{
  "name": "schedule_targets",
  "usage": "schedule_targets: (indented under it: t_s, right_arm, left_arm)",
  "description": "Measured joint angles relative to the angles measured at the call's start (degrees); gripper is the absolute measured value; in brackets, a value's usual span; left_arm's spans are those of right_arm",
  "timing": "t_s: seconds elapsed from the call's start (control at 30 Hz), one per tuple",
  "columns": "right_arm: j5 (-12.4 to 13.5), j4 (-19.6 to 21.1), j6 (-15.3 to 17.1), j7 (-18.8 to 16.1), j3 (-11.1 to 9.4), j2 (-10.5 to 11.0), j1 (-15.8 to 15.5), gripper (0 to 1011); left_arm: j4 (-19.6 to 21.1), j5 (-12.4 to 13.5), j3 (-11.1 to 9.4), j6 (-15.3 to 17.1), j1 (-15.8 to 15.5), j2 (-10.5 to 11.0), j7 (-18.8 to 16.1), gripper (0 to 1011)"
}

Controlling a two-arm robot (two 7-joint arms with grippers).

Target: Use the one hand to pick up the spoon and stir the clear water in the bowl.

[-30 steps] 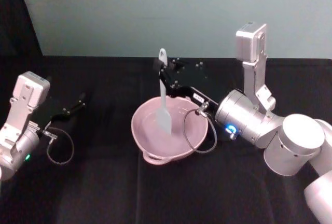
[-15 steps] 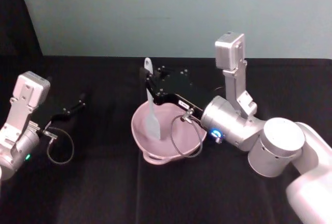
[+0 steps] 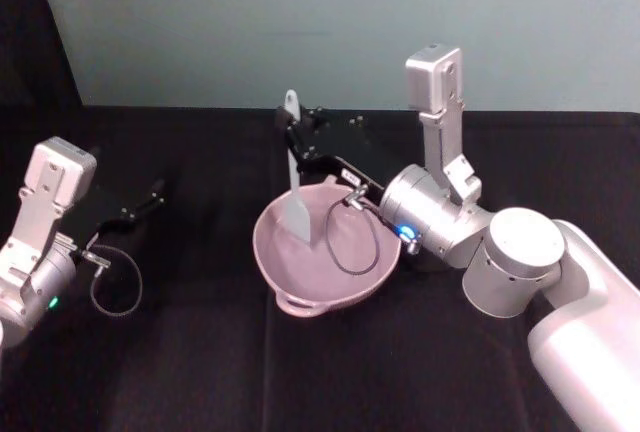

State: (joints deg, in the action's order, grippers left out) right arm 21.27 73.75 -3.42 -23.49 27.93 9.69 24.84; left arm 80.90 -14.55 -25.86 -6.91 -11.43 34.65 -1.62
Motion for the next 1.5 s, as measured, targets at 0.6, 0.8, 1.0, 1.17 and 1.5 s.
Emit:
schedule_targets:
  t_s: [0.6, 0.8, 1.0, 1.17, 1.5]
  right_arm:
    - [-1.4, 5.1, 0.6, 1.7, -4.4, 4.2, -3.9, 114]
    - [-1.6, 9.8, 0.9, 1.8, -5.5, 6.2, -7.3, 114]
    - [-1.5, 13.6, 0.9, 1.7, -5.6, 7.1, -10.1, 114]
    - [-1.2, 14.1, 0.8, 1.2, -5.1, 6.7, -10.9, 114]
    - [-0.8, 12.0, 0.4, 0.0, -2.6, 4.1, -9.9, 114]
  left_arm:
    - [0.0, 0.0, 0.0, 0.0, 0.0, 0.0, 0.0, 1011]
    - [0.0, 0.0, 0.0, 0.0, 0.0, 0.0, 0.0, 1011]
    - [0.0, 0.0, 0.0, 0.0, 0.0, 0.0, 0.0, 1011]
    - [0.0, 0.0, 0.0, 0.0, 0.0, 0.0, 0.0, 1011]
    - [0.0, 0.0, 0.0, 0.0, 0.0, 0.0, 0.0, 1011]
